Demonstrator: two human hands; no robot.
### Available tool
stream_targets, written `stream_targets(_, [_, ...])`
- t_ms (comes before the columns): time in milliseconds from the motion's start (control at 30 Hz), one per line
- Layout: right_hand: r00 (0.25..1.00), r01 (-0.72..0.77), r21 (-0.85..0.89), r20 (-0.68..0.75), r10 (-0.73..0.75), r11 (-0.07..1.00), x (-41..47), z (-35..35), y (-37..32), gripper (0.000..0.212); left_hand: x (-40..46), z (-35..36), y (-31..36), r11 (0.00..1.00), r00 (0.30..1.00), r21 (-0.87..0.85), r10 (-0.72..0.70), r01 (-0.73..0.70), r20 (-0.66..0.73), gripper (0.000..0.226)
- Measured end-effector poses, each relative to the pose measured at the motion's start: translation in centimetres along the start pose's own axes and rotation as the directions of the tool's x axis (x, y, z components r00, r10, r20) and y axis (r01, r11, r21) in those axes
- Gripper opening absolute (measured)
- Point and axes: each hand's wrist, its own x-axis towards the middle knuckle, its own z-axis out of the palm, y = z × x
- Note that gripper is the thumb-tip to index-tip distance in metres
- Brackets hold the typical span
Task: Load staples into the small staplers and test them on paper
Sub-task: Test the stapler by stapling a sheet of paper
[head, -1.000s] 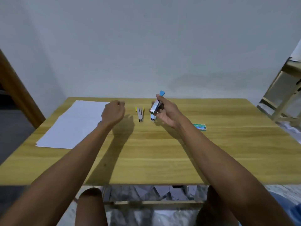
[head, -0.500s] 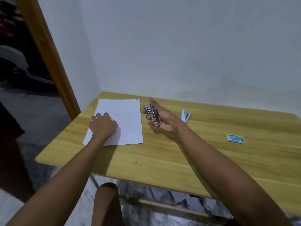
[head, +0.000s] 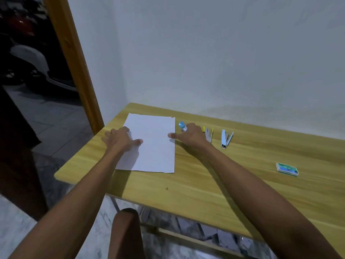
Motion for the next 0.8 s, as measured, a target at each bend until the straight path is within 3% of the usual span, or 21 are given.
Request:
stream_targets(67, [1.000, 0.029, -0.314, 0.021, -0.023, 0.949, 0.4, 0.8, 0.6, 0.058, 0.0, -0.1, 0.3, 0.999, 1.000, -0.048, 0.006, -0.006, -0.004, 0.074])
stream_targets(100, [0.999, 0.039, -0.358, 0.043, -0.025, 0.933, 0.7, 1.1, 0.7, 0.055, 0.0, -0.1, 0.2, 0.993, 1.000, -0.117, 0.006, -0.006, -0.001, 0.070])
stream_targets(200, [0.998, 0.053, -0.345, 0.055, -0.036, 0.937, 1.2, 1.3, 0.5, 0.045, 0.1, -0.8, -0.3, 0.892, 1.000, -0.452, -0.027, 0.023, -0.003, 0.061])
stream_targets(300, [0.997, 0.069, -0.344, 0.053, -0.054, 0.936, 1.2, 1.3, 0.8, 0.048, 0.5, -2.0, -0.9, 0.779, 0.993, -0.624, 0.017, 0.058, 0.114, 0.051])
stream_targets(367, [0.997, 0.071, -0.253, 0.022, -0.068, 0.965, 0.9, 1.1, 0.9, 0.056, 0.6, -3.1, -0.7, 0.729, 0.978, -0.681, 0.086, 0.069, 0.190, 0.041])
stream_targets(467, [0.999, -0.043, 0.116, -0.004, 0.043, 0.992, 0.7, 0.5, 0.3, 0.058, 0.9, -4.8, -0.1, 0.663, 0.971, -0.744, 0.113, 0.084, 0.210, 0.039])
stream_targets(533, [0.987, -0.161, 0.342, 0.074, 0.145, 0.926, 0.9, -0.3, -0.6, 0.049, 1.0, -5.8, -0.1, 0.629, 0.965, -0.775, 0.157, 0.068, 0.212, 0.039])
stream_targets(600, [0.988, -0.155, 0.487, 0.071, 0.137, 0.860, 1.2, -1.2, -1.2, 0.045, 0.9, -6.5, -0.1, 0.625, 0.961, -0.779, 0.187, 0.044, 0.205, 0.038])
stream_targets(700, [0.999, 0.040, 0.499, -0.004, -0.044, 0.866, 0.6, -3.0, -1.9, 0.047, 0.3, -6.9, 0.1, 0.653, 0.975, -0.754, 0.203, -0.068, 0.088, 0.024])
stream_targets(800, [0.984, 0.150, 0.313, 0.047, -0.173, 0.938, 0.0, -4.6, -2.2, 0.041, 0.2, -6.9, 0.1, 0.671, 0.969, -0.715, 0.246, -0.195, -0.034, 0.018])
